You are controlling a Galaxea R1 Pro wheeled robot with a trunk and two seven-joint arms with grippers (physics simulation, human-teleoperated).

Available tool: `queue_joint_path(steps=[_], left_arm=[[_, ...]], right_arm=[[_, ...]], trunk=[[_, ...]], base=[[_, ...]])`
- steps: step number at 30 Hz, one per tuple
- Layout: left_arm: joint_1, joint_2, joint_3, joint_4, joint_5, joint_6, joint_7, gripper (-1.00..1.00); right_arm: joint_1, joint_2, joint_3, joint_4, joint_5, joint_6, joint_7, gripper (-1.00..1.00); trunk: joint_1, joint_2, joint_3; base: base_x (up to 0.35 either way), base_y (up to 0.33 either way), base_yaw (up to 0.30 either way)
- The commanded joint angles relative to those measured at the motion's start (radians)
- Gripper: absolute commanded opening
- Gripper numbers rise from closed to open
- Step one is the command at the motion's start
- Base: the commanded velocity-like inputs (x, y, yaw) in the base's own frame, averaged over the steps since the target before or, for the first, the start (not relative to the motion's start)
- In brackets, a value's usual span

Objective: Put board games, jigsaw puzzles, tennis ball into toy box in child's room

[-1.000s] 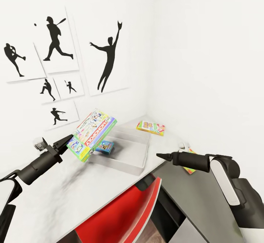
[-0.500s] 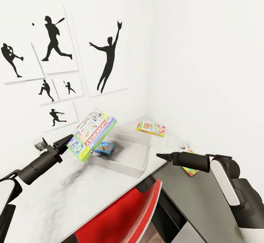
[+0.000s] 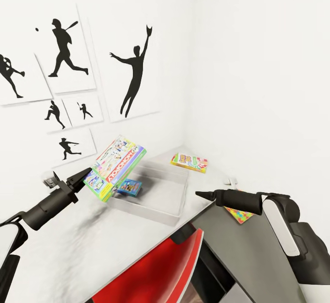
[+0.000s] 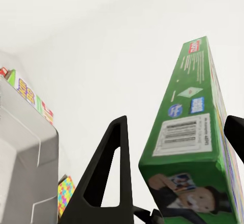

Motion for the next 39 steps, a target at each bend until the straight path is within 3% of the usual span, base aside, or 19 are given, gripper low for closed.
queue_joint_path(steps=[1, 8, 14, 18, 23, 39], left_arm=[[-0.001, 0.0, 0.001, 0.0, 0.001, 0.006, 0.0, -1.0], [-0.002, 0.0, 0.001, 0.001, -0.003, 0.006, 0.002, -1.0], [-0.006, 0.0, 0.0, 0.003, -0.005, 0.006, 0.008, -1.0], [0.017, 0.019, 0.001, 0.026, 0.005, 0.011, 0.017, -1.0], [0.043, 0.019, 0.001, 0.054, 0.005, 0.011, 0.017, -1.0], [0.043, 0.019, 0.001, 0.057, 0.005, 0.011, 0.017, -1.0]], right_arm=[[-0.001, -0.001, 0.0, 0.0, 0.007, 0.002, 0.008, 1.0], [0.0, -0.002, -0.007, 0.007, 0.007, 0.002, 0.009, 1.0], [0.002, -0.002, -0.046, 0.016, 0.007, -0.02, 0.009, 1.0], [-0.016, 0.02, -0.067, 0.039, 0.007, -0.034, 0.007, 1.0], [-0.016, 0.02, -0.067, 0.057, 0.007, -0.034, 0.007, 1.0], [-0.016, 0.02, -0.067, 0.057, 0.007, -0.034, 0.007, 1.0]], trunk=[[0.001, -0.002, -0.002], [0.001, -0.002, -0.002], [0.001, -0.002, -0.002], [0.001, -0.002, -0.002], [0.001, -0.002, -0.002], [0.001, -0.002, -0.002]], base=[[0.004, 0.0, 0.0], [0.002, 0.0, 0.0], [0.0, 0.0, 0.0], [0.0, 0.0, 0.0], [0.0, 0.0, 0.0], [0.0, 0.0, 0.0]])
